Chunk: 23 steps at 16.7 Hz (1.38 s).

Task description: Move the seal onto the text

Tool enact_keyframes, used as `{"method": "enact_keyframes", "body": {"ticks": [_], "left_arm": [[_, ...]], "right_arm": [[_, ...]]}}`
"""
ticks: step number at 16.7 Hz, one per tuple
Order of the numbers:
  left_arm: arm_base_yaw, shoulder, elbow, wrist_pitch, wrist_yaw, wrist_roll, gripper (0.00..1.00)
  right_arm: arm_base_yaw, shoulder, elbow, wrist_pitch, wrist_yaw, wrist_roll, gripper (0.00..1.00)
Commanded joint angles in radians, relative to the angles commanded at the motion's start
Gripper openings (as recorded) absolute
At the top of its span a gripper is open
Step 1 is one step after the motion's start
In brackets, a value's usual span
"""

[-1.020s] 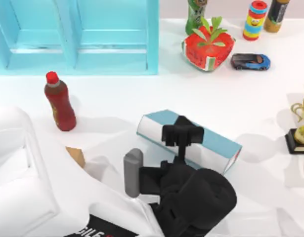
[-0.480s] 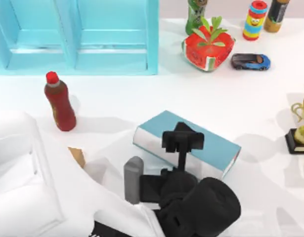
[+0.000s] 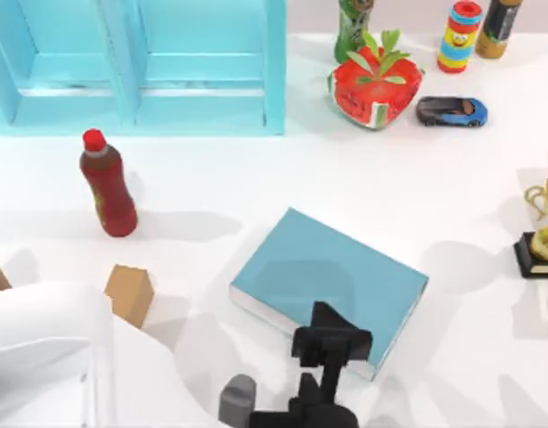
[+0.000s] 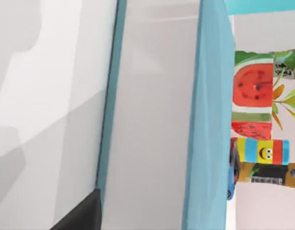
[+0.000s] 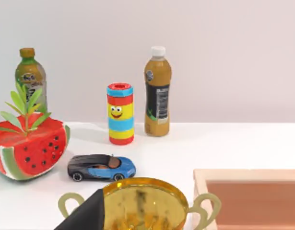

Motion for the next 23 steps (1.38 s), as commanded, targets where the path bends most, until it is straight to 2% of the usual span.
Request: {"method": "enact_keyframes", "body": {"ticks": [5, 7, 10, 17, 20, 23], "left_arm": [[-0.153, -0.051, 0.062, -0.391, -0.078, -0.338, 1.00], [-0.197, -0.072, 0.082, -0.486, -0.091, -0.431, 1.00], [-0.228, -0.091, 0.097, -0.546, -0.095, -0.491, 1.00], [-0.203, -0.114, 0.094, -0.541, -0.082, -0.462, 1.00], [-0.122, -0.222, 0.081, -0.521, -0.029, -0.342, 1.00], [0.011, -0.394, 0.049, -0.488, 0.059, -0.127, 1.00]], "right_arm": [[0.000, 0.000, 0.000, 0.000, 0.000, 0.000, 1.00], [0.000, 0.000, 0.000, 0.000, 0.000, 0.000, 1.00], [0.000, 0.000, 0.000, 0.000, 0.000, 0.000, 1.00], [0.000, 0.000, 0.000, 0.000, 0.000, 0.000, 1.00], [0.000, 0.000, 0.000, 0.000, 0.000, 0.000, 1.00], [0.000, 0.000, 0.000, 0.000, 0.000, 0.000, 1.00]]}}
